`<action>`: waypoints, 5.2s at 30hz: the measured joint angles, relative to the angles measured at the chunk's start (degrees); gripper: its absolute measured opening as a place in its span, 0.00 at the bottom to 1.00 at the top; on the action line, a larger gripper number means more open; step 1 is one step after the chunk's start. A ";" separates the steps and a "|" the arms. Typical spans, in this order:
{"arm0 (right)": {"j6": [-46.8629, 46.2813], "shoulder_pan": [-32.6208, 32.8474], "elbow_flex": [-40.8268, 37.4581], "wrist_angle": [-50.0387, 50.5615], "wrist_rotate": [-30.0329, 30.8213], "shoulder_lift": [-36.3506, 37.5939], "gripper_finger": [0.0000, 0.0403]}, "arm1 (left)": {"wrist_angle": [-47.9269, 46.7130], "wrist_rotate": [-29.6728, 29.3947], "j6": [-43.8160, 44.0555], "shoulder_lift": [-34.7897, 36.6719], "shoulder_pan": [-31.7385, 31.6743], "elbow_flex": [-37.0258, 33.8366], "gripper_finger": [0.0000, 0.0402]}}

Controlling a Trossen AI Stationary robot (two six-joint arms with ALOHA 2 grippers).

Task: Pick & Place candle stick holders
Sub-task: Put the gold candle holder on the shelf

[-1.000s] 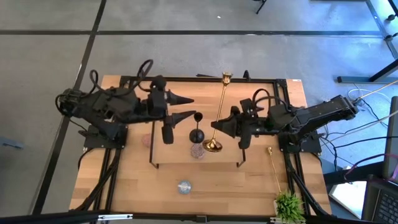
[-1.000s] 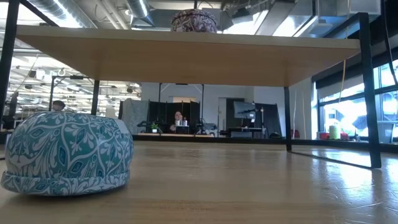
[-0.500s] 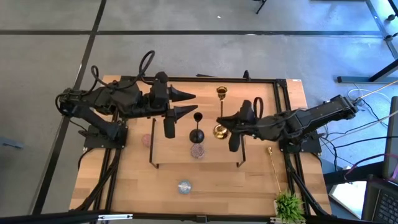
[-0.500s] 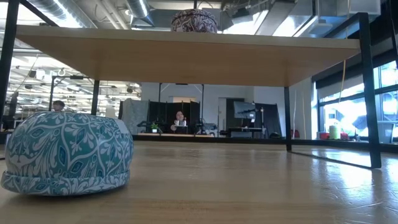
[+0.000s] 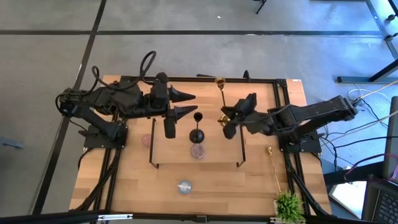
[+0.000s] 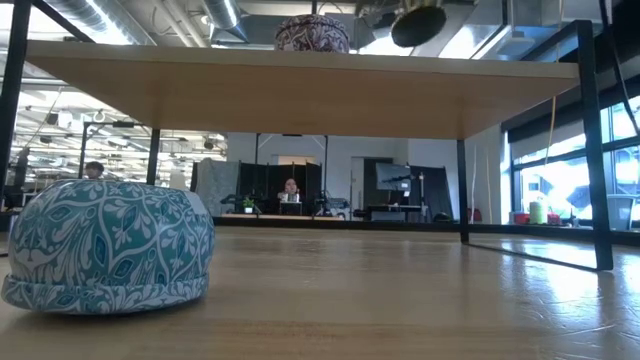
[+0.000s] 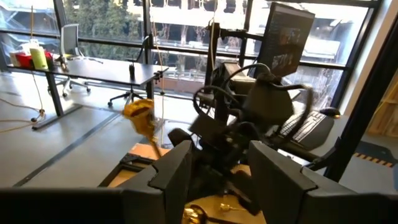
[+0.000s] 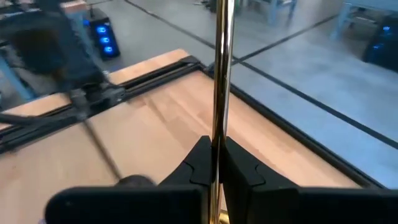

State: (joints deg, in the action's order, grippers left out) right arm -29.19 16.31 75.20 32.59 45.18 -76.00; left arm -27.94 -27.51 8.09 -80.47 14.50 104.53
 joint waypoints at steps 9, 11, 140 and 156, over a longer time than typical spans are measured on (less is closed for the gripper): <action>-3.83 -8.68 -5.32 -4.30 5.17 0.06 0.04 | -2.59 -0.07 3.00 -0.04 0.00 -0.02 0.39; -3.57 -10.48 -7.21 -5.75 3.73 0.40 0.04 | -2.78 -0.07 3.61 -0.04 0.00 -0.02 0.39; 35.55 -33.82 -24.81 -57.22 -97.80 -13.34 0.05 | 7.19 -38.91 15.15 -6.29 5.03 -0.04 0.39; 33.92 -33.82 -24.81 -57.36 -98.40 -13.28 0.12 | 7.16 -38.91 14.69 -6.29 5.03 -0.04 0.39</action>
State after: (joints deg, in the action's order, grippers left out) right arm 4.73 -17.52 50.39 -24.77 -53.21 -89.27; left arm -20.78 -66.41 22.79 -86.76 19.53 104.49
